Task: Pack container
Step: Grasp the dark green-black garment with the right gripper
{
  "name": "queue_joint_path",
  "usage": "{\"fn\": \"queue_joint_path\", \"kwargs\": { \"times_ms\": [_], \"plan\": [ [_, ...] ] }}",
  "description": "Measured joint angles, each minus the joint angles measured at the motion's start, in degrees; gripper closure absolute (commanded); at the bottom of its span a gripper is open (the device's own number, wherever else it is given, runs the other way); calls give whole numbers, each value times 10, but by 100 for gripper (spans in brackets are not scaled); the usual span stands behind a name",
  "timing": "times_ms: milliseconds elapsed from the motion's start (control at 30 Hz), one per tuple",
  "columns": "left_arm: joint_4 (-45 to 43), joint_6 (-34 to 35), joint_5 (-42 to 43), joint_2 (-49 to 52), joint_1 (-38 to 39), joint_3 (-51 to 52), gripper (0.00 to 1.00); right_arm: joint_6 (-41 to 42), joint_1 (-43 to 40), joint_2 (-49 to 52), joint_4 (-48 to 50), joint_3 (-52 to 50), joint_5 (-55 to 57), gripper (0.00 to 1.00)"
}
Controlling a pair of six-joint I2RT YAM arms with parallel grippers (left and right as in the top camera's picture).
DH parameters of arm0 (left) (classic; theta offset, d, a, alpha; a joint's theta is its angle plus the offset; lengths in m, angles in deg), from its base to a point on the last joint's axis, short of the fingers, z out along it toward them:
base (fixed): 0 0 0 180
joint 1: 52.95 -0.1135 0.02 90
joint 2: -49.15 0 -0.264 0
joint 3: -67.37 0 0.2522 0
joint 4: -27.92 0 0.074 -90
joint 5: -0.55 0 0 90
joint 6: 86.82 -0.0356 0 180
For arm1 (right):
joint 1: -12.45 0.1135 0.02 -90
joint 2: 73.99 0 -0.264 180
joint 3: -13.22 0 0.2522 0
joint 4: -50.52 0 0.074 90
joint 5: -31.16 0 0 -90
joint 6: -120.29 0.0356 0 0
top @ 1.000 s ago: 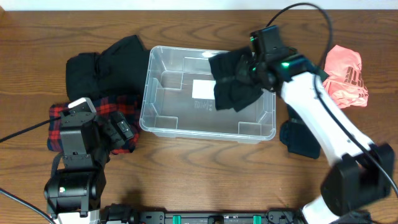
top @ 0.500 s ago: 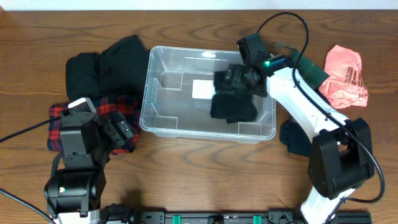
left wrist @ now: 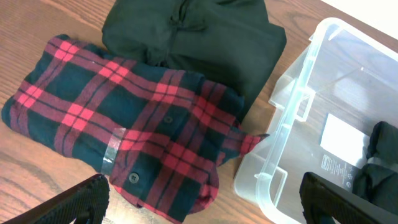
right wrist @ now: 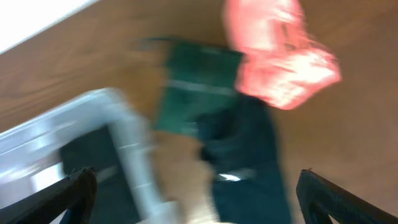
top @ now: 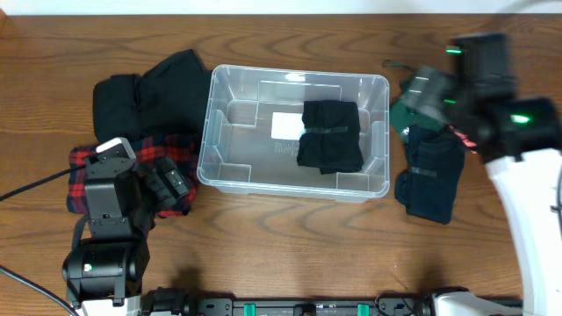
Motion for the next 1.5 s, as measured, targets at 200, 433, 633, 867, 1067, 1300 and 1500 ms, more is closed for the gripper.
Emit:
{"fn": "queue_joint_path", "kwargs": {
  "times_ms": [200,433,633,867,1067,1300,1500],
  "plan": [
    [0,0,0,0,0,0,2,-39,-107,17,53,-153,-64,4],
    [0,0,0,0,0,0,2,-57,-121,24,191,-336,-130,8],
    [0,0,0,0,0,0,2,-56,-121,24,300,-440,-148,8],
    [0,0,0,0,0,0,2,-53,-122,24,346,-483,-150,2],
    [0,0,0,0,0,0,2,-55,-122,24,356,-484,-150,30],
    [0,0,0,0,0,0,2,-43,-122,26,377,-503,-140,70],
    [0,0,0,0,0,0,2,-40,-123,23,378,-504,-139,89]
  ]
}}
